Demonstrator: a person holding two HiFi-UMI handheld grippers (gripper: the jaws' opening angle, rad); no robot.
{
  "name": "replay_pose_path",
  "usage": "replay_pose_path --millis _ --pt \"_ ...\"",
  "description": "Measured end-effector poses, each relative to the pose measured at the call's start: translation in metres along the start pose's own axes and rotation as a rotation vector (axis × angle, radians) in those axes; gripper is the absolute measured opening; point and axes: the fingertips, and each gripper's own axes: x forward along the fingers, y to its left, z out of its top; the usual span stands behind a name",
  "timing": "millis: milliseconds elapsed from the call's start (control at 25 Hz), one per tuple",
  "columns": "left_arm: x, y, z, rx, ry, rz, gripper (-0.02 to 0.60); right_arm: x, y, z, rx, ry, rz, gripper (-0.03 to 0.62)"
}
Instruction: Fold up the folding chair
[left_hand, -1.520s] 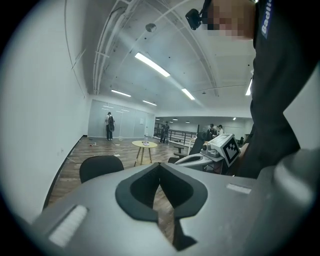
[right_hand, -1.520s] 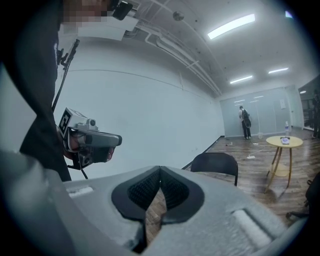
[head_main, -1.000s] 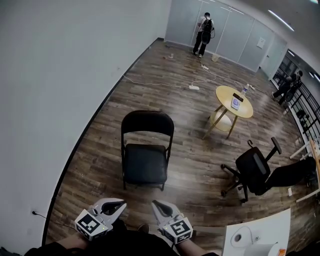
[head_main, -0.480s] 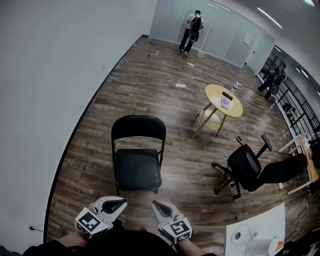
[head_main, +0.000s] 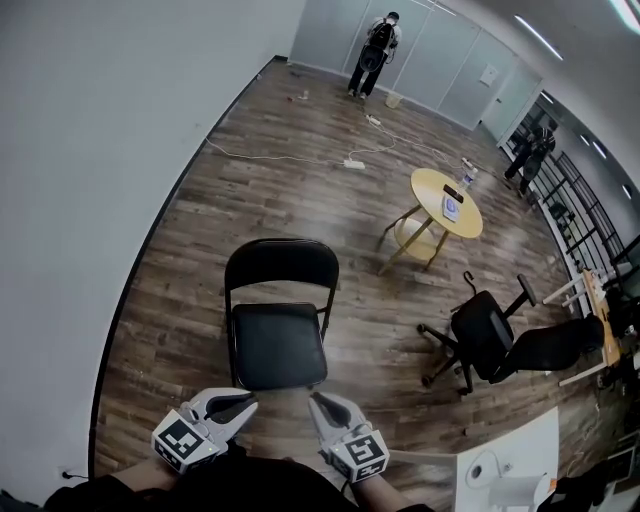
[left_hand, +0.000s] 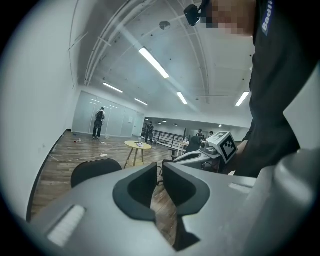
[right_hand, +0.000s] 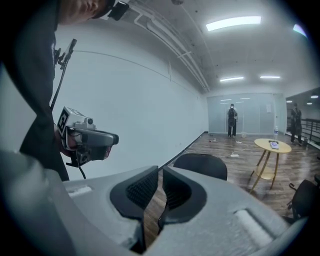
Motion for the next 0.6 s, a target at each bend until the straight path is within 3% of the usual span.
replay_pose_path --millis 280,600 --pt "-0.004 0.038 -0.001 -0.009 -0.011 -0.001 0.051 0.036 -0.005 0.018 -0.042 0.004 -0.014 0.028" --pt "0.011 0.052 -0.005 -0.027 -0.002 0.080 0.061 0.063 -0.026 0.019 -0.062 0.001 0.071 0.029"
